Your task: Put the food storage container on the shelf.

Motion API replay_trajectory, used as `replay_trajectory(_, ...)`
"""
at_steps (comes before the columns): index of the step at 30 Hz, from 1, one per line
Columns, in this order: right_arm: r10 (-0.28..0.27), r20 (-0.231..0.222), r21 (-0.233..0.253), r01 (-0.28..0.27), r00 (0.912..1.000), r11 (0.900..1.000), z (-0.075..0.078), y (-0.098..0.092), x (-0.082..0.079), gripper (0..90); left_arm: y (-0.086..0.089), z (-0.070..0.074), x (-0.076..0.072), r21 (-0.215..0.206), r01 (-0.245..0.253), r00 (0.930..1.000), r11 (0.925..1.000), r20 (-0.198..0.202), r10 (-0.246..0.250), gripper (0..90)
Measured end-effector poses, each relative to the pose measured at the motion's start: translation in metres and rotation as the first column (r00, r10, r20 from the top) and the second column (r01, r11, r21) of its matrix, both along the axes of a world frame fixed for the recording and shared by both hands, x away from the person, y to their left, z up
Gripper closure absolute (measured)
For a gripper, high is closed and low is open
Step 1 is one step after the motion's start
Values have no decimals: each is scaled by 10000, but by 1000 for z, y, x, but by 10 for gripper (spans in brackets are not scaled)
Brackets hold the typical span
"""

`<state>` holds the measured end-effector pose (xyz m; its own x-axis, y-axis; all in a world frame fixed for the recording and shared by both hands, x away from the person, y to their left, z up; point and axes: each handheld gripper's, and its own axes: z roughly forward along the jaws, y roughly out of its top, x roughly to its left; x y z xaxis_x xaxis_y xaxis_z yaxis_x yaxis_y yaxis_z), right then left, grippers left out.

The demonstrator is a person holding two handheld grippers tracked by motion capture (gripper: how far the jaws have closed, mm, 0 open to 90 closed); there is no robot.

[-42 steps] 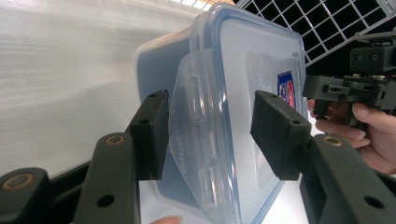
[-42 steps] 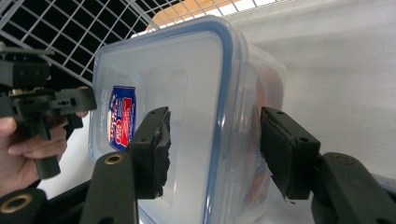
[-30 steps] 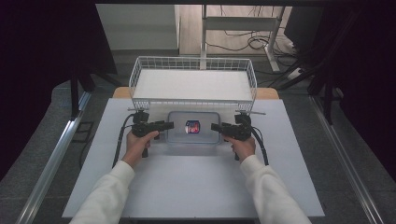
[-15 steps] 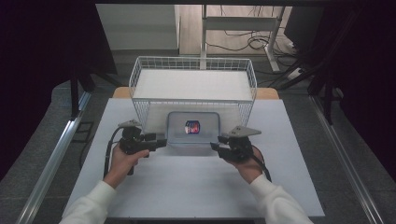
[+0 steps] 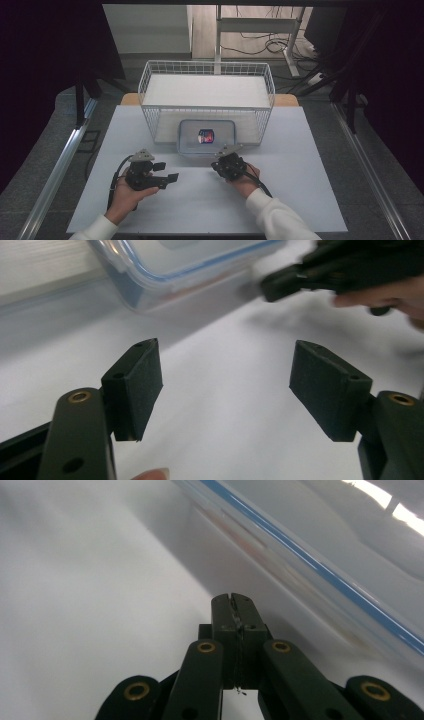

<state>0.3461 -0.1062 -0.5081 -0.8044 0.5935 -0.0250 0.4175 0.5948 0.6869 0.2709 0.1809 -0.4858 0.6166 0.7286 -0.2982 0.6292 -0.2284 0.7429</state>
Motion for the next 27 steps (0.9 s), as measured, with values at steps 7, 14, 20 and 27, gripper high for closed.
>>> replay_trajectory(7,-504,9,-243,504,9987,9984,-11,26,22,887,2,-3,-11,-38,141,9999,9999,-38,-141,280)
replay_trajectory(14,-850,242,113,848,9961,9963,-5,26,28,887,2,-3,-11,-321,325,9994,9990,-70,-328,278)
replay_trajectory(20,-1140,164,461,1131,9933,9925,1,27,35,887,2,-4,-11,-253,338,9993,9991,-128,-341,278)
replay_trajectory(27,-1417,-14,667,1415,9899,9877,1,30,45,887,3,-5,-10,-287,309,9994,9991,-167,-314,278)
